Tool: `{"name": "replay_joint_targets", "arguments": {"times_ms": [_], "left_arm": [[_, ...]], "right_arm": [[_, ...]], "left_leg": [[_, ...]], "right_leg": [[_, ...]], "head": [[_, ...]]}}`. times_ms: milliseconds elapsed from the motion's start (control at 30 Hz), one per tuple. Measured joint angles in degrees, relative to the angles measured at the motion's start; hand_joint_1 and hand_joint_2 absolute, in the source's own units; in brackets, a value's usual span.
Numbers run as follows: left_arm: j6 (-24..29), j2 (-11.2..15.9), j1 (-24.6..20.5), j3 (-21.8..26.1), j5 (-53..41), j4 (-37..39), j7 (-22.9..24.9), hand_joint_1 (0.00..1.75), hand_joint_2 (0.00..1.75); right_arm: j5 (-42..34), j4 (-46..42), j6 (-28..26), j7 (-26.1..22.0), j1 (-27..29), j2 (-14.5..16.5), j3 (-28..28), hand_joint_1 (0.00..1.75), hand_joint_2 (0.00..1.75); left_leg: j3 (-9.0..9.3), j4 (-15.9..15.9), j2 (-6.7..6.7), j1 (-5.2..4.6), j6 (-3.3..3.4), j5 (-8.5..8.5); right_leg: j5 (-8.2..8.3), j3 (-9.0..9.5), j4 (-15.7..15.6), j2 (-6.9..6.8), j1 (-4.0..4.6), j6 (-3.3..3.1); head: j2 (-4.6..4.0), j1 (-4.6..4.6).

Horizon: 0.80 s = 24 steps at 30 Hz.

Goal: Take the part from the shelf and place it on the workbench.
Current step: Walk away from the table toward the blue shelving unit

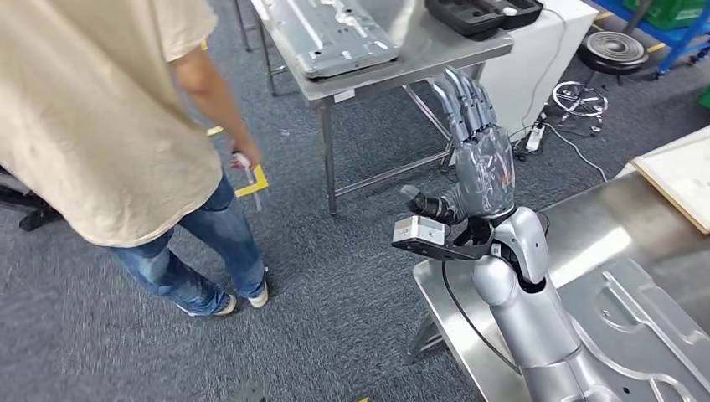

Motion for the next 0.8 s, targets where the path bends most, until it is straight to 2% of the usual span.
{"name": "replay_joint_targets", "arguments": {"times_ms": [67, 100, 167, 233, 267, 300, 333, 367, 400, 433, 467, 500, 533, 567, 600, 667, 700, 733, 767, 800], "left_arm": [[0.0, -0.1, 0.0, 0.0, 0.1, 0.0, 0.0, 0.00, 0.00], [0.0, -0.2, 0.0, 0.0, 0.1, 0.0, 0.0, 0.00, 0.00], [0.0, -0.2, 0.0, 0.0, 0.1, 0.0, 0.0, 0.00, 0.00], [0.0, -0.3, -0.1, 0.0, 0.1, 0.0, 0.0, 0.00, 0.00], [0.0, -0.3, -0.1, 0.0, 0.1, 0.0, 0.0, 0.00, 0.00], [0.0, -0.3, -0.1, 0.0, 0.2, 0.0, 0.1, 0.00, 0.00], [0.1, -0.3, 0.0, 0.1, 0.3, 0.0, 0.2, 0.00, 0.00], [0.1, -0.4, 0.1, 0.1, 0.4, 0.0, 0.3, 0.00, 0.00], [0.2, -0.4, 0.1, 0.1, 0.4, 0.0, 0.3, 0.00, 0.00], [0.3, -0.5, 0.1, 0.1, 0.5, 0.0, 0.3, 0.00, 0.00], [0.3, -0.6, 0.1, 0.1, 0.6, 0.0, 0.3, 0.00, 0.00], [0.4, -0.6, 0.1, 0.2, 0.6, 0.0, 0.4, 0.00, 0.00], [0.4, -0.7, 0.1, 0.2, 0.7, 0.0, 0.4, 0.00, 0.00], [0.5, -0.7, 0.2, 0.3, 0.7, 0.0, 0.5, 0.00, 0.00], [0.5, -0.7, 0.4, 0.4, 0.7, 0.0, 0.7, 0.00, 0.00], [0.6, -0.6, 0.7, 0.5, 0.8, 0.0, 0.9, 0.00, 0.00], [0.6, -0.6, 0.7, 0.6, 0.8, 0.0, 1.0, 0.00, 0.00], [0.6, -0.6, 0.6, 0.6, 0.9, 0.0, 1.1, 0.00, 0.00], [0.5, -0.6, 0.5, 0.7, 0.9, 0.0, 1.3, 0.00, 0.00], [0.5, -0.6, 0.6, 0.8, 0.9, 0.0, 1.4, 0.00, 0.00]], "right_arm": [[0.0, 0.0, 0.0, 0.0, -0.3, 0.1, 0.3, 0.00, 0.00], [0.1, 0.0, 0.0, 0.0, -0.4, 0.2, 0.4, 0.00, 0.00], [0.1, -0.1, 0.1, 0.0, -0.7, 0.2, 0.6, 0.00, 0.00], [0.2, -0.2, 0.1, 0.0, -1.1, 0.3, 0.7, 0.00, 0.00], [0.2, -0.2, 0.1, 0.0, -1.2, 0.3, 0.9, 0.00, 0.00], [0.3, -0.2, 0.1, 0.1, -1.2, 0.3, 1.1, 0.00, 0.00], [0.3, -0.2, 0.1, 0.1, -1.2, 0.3, 1.3, 0.00, 0.00], [0.4, -0.3, 0.1, 0.1, -1.2, 0.4, 1.5, 0.00, 0.00], [0.4, -0.3, 0.1, 0.2, -1.3, 0.4, 1.6, 0.00, 0.00], [0.5, -0.4, 0.1, 0.2, -1.4, 0.4, 1.7, 0.00, 0.00], [0.5, -0.5, 0.1, 0.2, -1.6, 0.5, 1.8, 0.00, 0.00], [0.6, -0.6, 0.1, 0.2, -1.7, 0.5, 1.9, 0.00, 0.00], [0.6, -0.7, 0.1, 0.2, -1.7, 0.7, 2.1, 0.00, 0.00], [0.6, -0.8, 0.1, 0.2, -1.7, 0.8, 2.2, 0.00, 0.00], [0.6, -0.8, 0.1, 0.2, -1.8, 0.9, 2.3, 0.00, 0.00], [0.6, -0.8, 0.1, 0.3, -1.8, 1.2, 2.6, 0.00, 0.00], [0.6, -0.8, 0.1, 0.3, -1.8, 1.3, 2.7, 0.00, 0.00], [0.6, -0.8, 0.1, 0.3, -1.7, 1.4, 2.8, 0.00, 0.00], [0.6, -0.8, 0.1, 0.3, -1.6, 1.4, 2.9, 0.00, 0.00], [0.6, -0.8, 0.1, 0.3, -1.5, 1.4, 2.9, 0.00, 0.00]], "left_leg": [[-0.04, -0.1, -1.29, -0.08, 0.88, 0.03], [0.03, -0.2, -1.95, 0.00, 1.20, 0.10], [0.21, -0.5, -3.19, 0.16, 1.83, 0.26], [0.23, -0.6, -4.35, 0.12, 2.30, 0.30], [0.25, -0.6, -5.06, 0.02, 2.46, 0.30], [0.31, -0.5, -5.84, -0.09, 2.56, 0.29], [0.39, -0.5, -6.69, -0.19, 2.61, 0.28], [0.52, -0.5, -7.58, -0.28, 2.61, 0.27], [0.61, -0.5, -8.38, -0.34, 2.60, 0.26], [0.59, -0.4, -9.13, -0.44, 2.53, 0.24], [0.47, -0.4, -9.83, -0.44, 2.38, 0.23], [0.28, -0.3, -10.42, -0.34, 2.14, 0.26], [0.08, -0.4, -11.06, -0.19, 1.80, 0.33], [-0.04, -0.5, -11.72, -0.06, 1.39, 0.43], [-0.09, -0.4, -11.47, -0.03, 1.05, 0.39], [-1.06, 1.7, -8.53, -0.26, 0.46, -0.99], [-2.30, 4.4, -6.49, -0.23, 0.27, -2.42], [-4.06, 7.9, -5.14, -0.14, 0.02, -4.09], [-5.89, 11.3, -4.60, 0.04, -0.21, -5.47], [-7.17, 13.6, -4.32, 0.23, -0.42, -6.00]], "right_leg": [[-0.19, 0.31, -0.2, -1.03, 0.19, 0.45], [-0.51, 0.45, 0.0, -0.95, 0.09, 0.70], [-2.49, -0.65, 2.8, 1.42, -0.26, 1.05], [-5.73, -3.98, 9.5, 4.55, -0.37, 1.04], [-6.75, -5.82, 12.7, 5.25, -0.32, 0.96], [-6.84, -7.10, 14.7, 5.68, -0.26, 0.85], [-5.85, -7.52, 14.8, 5.97, -0.19, 0.66], [-3.86, -6.89, 12.7, 6.34, -0.10, 0.37], [-1.51, -5.60, 9.2, 7.24, -0.02, 0.00], [0.27, -4.24, 5.7, 8.69, -0.03, -0.41], [1.38, -3.10, 2.9, 9.95, -0.03, -0.65], [1.71, -2.49, 1.3, 10.88, 0.00, -0.79], [1.50, -2.24, 0.7, 11.07, 0.08, -0.84], [1.49, -2.01, 0.3, 10.50, 0.11, -0.86], [1.60, -1.70, 0.0, 9.82, 0.05, -1.01], [1.80, -0.91, -0.9, 8.26, -0.25, -1.46], [1.81, -0.61, -1.1, 7.41, -0.26, -1.65], [1.71, -0.47, -1.2, 6.59, -0.21, -1.80], [1.61, -0.42, -1.1, 5.74, -0.17, -1.84], [1.46, -0.37, -1.1, 4.87, -0.15, -1.82]], "head": [[0.00, 0.03], [0.00, 0.04], [0.00, 0.05], [0.00, 0.05], [0.00, 0.05], [0.00, 0.06], [0.00, 0.05], [0.00, 0.05], [0.00, 0.06], [0.00, 0.05], [0.00, 0.05], [0.00, 0.05], [0.00, 0.05], [0.00, 0.06], [0.00, 0.06], [0.00, -0.06], [0.00, -0.13], [0.00, -0.19], [0.00, -0.19], [0.00, -0.20]]}}
